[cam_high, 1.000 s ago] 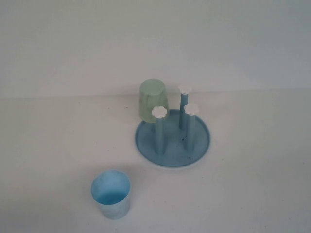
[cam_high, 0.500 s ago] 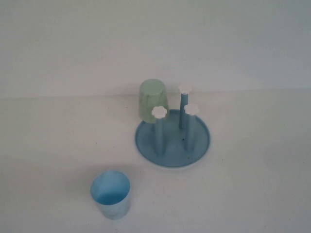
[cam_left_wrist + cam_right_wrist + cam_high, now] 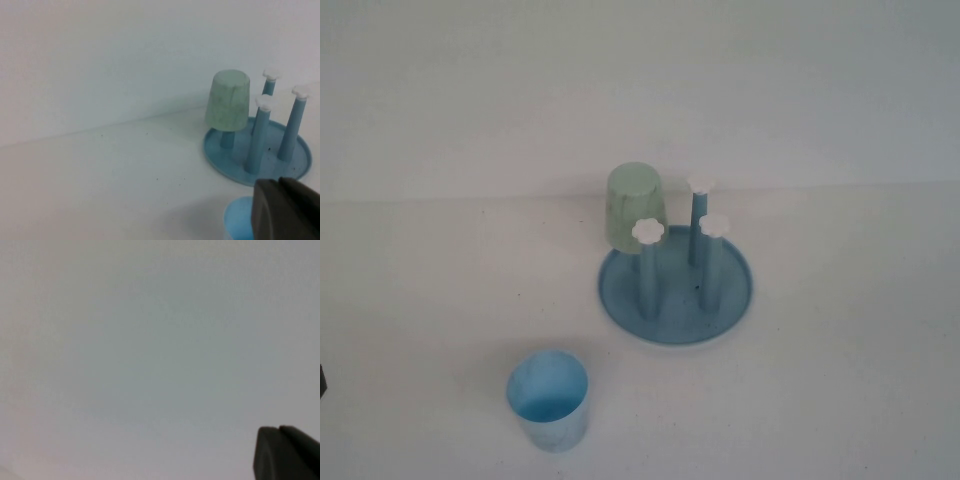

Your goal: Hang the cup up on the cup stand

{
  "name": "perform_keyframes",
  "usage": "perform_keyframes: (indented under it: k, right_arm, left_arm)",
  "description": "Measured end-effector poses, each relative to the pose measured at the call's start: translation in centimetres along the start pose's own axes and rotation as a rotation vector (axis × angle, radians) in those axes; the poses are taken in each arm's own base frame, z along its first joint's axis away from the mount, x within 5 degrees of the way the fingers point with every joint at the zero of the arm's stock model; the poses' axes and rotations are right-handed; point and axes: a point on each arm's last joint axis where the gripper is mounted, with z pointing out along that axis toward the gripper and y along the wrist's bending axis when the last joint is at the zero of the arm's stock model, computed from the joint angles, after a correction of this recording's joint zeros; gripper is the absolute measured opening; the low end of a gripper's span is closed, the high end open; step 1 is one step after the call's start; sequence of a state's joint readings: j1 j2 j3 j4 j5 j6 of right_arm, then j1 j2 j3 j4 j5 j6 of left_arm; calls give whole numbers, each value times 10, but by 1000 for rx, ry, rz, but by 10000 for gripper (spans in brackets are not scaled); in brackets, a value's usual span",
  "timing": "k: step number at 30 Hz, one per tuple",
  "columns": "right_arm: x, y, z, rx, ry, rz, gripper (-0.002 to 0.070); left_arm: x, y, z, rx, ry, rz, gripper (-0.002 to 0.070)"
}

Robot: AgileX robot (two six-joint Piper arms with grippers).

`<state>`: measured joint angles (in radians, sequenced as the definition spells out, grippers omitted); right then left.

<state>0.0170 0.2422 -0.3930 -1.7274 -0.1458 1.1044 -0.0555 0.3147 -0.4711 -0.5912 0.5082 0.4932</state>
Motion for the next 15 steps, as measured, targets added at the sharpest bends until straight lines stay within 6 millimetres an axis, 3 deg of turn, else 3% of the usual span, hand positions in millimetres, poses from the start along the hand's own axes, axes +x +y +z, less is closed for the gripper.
perform_keyframes:
  k: [5, 11, 15]
  right_arm:
    - [-6, 11, -1, -137, -57, 223, 3]
    - [-3, 16, 7, -201, 28, 859, 2]
    - [-3, 25, 22, -302, 122, 1028, 2]
  left_arm:
    - [0, 0, 0, 2, 3, 1, -1]
    - [13, -1, 5, 34, 163, 75, -1]
    - [17, 0, 8, 45, 247, 113, -1]
